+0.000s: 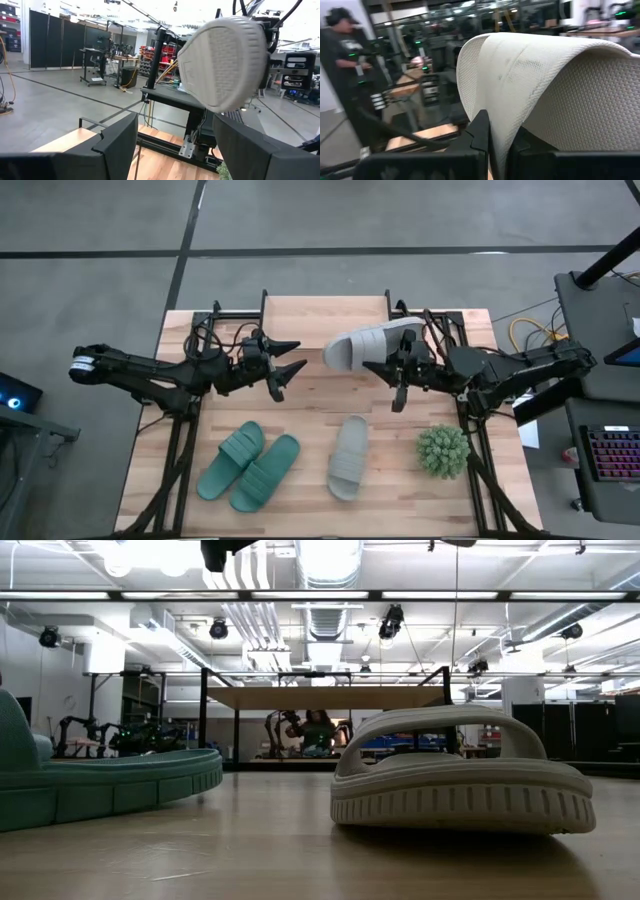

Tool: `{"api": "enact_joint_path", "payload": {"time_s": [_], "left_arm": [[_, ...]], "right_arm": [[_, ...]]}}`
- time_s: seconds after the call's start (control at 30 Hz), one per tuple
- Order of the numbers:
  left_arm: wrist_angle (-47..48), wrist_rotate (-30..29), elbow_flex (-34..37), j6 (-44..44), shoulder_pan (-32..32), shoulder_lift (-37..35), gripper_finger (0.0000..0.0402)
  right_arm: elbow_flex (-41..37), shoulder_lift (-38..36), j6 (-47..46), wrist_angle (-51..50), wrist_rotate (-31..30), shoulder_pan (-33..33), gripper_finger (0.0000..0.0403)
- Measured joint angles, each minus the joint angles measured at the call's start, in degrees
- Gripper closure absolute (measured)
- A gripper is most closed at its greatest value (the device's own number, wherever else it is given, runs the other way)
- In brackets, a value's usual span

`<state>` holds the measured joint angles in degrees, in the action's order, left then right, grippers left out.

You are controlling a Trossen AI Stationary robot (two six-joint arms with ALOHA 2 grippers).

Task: Pick and place slides into the shelf
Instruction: Put the right gray slide on the shelf

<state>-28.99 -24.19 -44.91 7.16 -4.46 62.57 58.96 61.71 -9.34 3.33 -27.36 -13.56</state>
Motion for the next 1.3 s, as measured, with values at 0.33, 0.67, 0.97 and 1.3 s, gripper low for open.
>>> {"api": "enact_joint_path", "payload": {"time_s": [0.33, 0.67, 0.97, 1.3], "left_arm": [[0.0, -0.1, 0.0, 0.0, 0.0, 0.0, 0.0158], [0.0, -0.1, 0.0, 0.0, 0.0, 0.0, 0.0158], [0.0, -0.1, 0.0, 0.0, 0.0, 0.0, 0.0158], [0.0, -0.1, 0.0, 0.0, 0.0, 0.0, 0.0158]], "right_arm": [[-0.1, 0.2, 0.0, 0.0, -12.9, 0.0, 0.0392], [-0.1, 0.2, 0.0, 0.0, -25.1, 0.0, 0.0391], [-0.1, 0.2, 0.7, -0.1, -31.4, 0.0, 0.0391], [-0.2, 0.2, 0.9, -0.1, -31.2, 0.0, 0.0391]]}}
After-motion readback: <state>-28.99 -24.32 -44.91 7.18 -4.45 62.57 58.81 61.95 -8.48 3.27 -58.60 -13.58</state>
